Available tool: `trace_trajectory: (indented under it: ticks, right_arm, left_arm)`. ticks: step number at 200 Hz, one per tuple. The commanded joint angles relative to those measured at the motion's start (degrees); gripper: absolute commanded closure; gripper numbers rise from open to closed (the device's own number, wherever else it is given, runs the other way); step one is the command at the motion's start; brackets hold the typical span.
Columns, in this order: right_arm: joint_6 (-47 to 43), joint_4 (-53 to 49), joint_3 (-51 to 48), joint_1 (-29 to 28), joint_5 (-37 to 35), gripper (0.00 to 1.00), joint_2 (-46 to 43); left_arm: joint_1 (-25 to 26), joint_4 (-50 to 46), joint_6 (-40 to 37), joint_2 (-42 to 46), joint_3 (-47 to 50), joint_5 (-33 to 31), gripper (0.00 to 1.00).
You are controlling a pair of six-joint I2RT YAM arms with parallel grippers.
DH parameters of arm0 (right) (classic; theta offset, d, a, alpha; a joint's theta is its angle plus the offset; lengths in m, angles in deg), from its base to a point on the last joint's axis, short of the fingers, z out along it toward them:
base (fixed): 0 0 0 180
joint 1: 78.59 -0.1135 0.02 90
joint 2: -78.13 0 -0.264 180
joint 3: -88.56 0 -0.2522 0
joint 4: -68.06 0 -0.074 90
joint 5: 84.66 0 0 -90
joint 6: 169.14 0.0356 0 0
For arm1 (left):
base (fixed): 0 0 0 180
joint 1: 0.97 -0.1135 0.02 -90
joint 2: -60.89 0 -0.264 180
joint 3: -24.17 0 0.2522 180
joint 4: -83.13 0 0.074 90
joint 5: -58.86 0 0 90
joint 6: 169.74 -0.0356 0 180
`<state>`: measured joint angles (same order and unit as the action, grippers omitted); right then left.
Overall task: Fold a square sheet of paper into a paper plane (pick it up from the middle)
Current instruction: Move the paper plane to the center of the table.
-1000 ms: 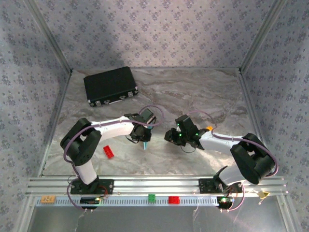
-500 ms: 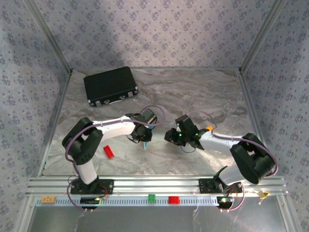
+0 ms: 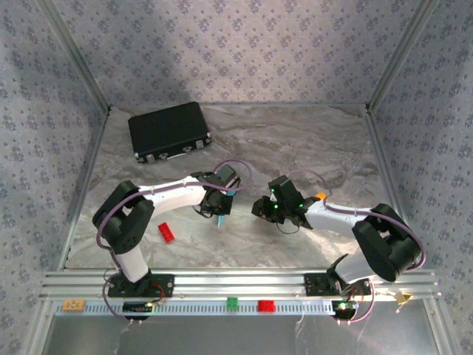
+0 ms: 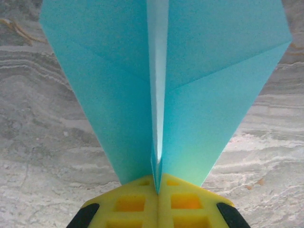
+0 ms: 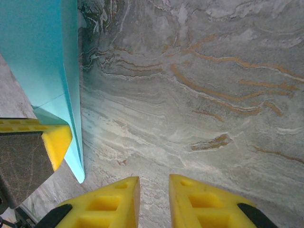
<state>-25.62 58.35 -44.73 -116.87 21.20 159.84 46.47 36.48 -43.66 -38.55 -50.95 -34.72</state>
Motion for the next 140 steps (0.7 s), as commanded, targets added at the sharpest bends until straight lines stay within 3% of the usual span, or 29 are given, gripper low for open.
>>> trace_trajectory:
  ticks: [1,140]
  right_arm:
    - [-0.93,-0.63,0.82,0.2,0.19,0.76,0.56]
    - [-1.12,-0.81,1.11,0.18,0.39,0.76,0.8]
  left_arm:
    - [0.6,-2.55,0.2,1.57,-1.48,-1.4,0.95]
    - [0.64,-1.39,-0.41,-0.58,-1.65,0.03,0.86]
